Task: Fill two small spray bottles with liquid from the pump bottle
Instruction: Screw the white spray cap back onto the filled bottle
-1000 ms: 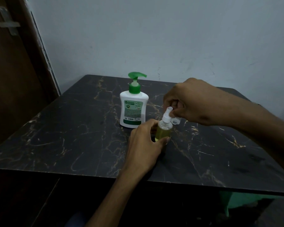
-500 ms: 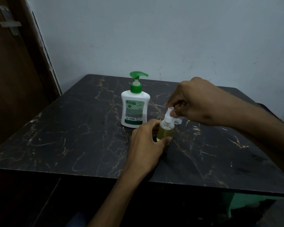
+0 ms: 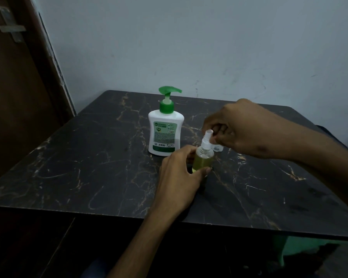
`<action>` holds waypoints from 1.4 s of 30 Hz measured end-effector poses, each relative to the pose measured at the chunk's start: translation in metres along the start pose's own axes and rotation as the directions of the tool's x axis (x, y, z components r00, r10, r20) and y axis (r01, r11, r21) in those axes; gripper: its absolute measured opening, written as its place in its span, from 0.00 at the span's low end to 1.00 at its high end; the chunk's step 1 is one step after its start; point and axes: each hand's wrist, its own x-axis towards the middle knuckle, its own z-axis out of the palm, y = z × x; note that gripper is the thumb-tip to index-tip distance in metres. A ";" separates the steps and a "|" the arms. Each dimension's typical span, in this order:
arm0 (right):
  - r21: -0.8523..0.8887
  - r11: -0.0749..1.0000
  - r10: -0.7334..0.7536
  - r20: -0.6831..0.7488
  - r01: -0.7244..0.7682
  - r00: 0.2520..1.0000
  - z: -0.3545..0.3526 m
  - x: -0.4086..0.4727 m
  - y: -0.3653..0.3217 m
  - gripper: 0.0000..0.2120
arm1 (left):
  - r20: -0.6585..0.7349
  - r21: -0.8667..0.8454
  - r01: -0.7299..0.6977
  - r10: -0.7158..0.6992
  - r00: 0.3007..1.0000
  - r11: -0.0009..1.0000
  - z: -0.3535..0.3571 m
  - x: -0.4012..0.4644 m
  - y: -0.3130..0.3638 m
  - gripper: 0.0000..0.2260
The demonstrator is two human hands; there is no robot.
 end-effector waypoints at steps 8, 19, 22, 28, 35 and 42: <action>-0.035 0.997 -0.059 0.064 0.061 0.996 0.011 0.007 -0.001 0.13 | 0.000 0.012 0.001 -0.001 1.000 1.000 0.000 0.001 0.000 0.16; -0.084 0.994 -0.065 0.075 0.071 0.995 0.013 0.018 0.008 0.17 | 0.009 -0.031 0.001 0.000 1.000 1.000 0.002 0.000 0.000 0.13; -0.099 0.995 -0.021 0.021 0.023 1.000 0.019 0.018 0.006 0.24 | 0.003 -0.033 -0.006 0.006 1.000 0.999 0.002 0.000 -0.001 0.16; -0.183 0.981 0.063 -0.025 -0.066 0.998 0.023 0.018 -0.002 0.25 | 0.019 -0.031 -0.012 0.013 1.000 0.999 0.000 0.001 0.001 0.18; -0.088 0.993 -0.066 0.099 0.074 0.993 0.009 0.011 0.000 0.07 | 0.010 -0.012 0.006 -0.006 1.000 1.000 0.000 0.001 0.000 0.14; -0.038 0.989 -0.140 0.097 0.144 0.985 0.003 0.008 0.001 0.16 | 0.009 0.008 0.006 -0.007 1.000 1.000 0.000 0.001 0.000 0.13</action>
